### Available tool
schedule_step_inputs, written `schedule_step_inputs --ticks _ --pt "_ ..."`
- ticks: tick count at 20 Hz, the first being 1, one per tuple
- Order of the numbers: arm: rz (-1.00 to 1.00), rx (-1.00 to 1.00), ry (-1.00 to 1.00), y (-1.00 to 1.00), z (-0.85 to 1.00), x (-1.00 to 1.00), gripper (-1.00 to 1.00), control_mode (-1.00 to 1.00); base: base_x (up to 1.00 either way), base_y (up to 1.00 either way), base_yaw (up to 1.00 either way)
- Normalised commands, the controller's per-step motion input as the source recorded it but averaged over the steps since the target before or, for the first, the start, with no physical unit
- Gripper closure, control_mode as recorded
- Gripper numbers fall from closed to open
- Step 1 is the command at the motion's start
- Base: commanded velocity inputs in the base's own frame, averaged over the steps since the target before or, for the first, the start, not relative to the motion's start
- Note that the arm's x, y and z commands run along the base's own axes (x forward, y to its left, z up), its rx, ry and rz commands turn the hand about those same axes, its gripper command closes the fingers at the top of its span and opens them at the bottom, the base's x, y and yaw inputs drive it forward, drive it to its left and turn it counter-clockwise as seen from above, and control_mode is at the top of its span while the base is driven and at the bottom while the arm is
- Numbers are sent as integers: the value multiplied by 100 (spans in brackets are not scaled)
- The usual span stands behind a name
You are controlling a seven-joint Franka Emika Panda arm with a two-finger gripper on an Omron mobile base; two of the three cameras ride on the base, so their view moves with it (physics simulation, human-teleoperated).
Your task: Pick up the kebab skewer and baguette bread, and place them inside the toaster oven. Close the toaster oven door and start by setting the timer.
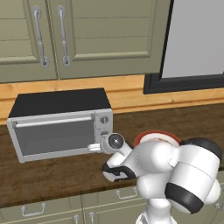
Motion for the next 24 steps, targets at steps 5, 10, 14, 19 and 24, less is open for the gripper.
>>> schedule_step_inputs --ticks 5,10,14,19,24 --pt "0 0 0 0 -6 9 -100 -100 0 0 0" --pt "0 0 -1 0 -6 6 -100 -100 0 0 0" --pt "0 0 0 0 0 0 -100 -100 0 0 0" --pt "0 0 0 0 0 0 -100 -100 0 0 0" --pt "0 0 0 0 -2 0 100 -100 0 0 0"
